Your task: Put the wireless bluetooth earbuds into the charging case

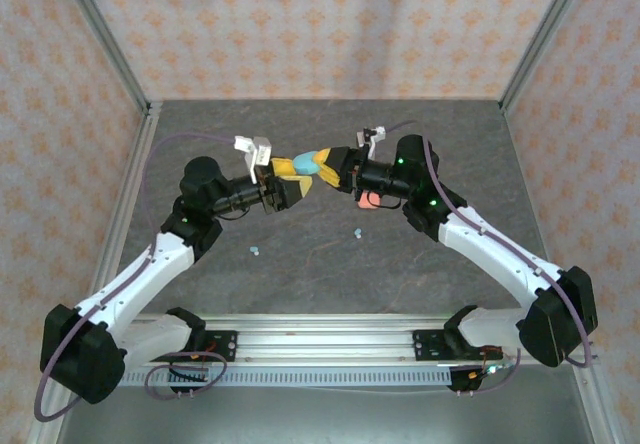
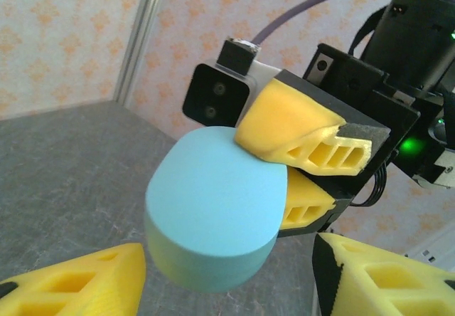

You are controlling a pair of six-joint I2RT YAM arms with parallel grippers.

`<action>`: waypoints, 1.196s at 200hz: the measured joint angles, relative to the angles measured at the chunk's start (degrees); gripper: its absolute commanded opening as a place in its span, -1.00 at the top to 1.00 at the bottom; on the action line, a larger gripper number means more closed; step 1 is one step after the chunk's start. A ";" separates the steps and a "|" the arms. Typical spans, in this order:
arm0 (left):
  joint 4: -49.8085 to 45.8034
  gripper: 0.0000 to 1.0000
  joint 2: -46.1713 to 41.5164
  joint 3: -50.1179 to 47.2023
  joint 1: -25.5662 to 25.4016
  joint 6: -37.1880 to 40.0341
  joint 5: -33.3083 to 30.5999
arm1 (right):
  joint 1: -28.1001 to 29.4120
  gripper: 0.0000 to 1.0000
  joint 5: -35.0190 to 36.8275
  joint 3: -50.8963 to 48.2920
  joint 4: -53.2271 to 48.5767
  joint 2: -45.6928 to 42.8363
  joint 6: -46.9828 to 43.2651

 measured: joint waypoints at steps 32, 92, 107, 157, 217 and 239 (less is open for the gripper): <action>-0.81 -0.01 0.20 0.92 -0.31 1.20 0.15 | -0.02 0.75 -0.90 0.00 0.50 0.00 0.46; -2.49 0.06 0.31 2.23 -0.26 2.29 0.11 | -0.04 0.75 -2.34 0.00 2.19 0.00 1.73; -2.47 -0.03 0.31 2.27 -0.31 2.27 0.17 | -0.04 0.75 -2.40 -0.13 2.67 0.00 2.14; -2.43 -0.14 0.31 2.27 -0.31 2.29 0.13 | -0.02 0.76 -2.71 -0.85 3.56 0.00 3.43; -2.05 -0.13 0.31 2.27 -0.31 2.27 -0.07 | -0.02 0.77 -3.61 -0.85 3.98 0.00 4.09; -1.99 -0.13 0.31 2.27 -0.31 2.29 -0.07 | 0.02 0.77 -4.11 -0.96 4.02 0.00 4.11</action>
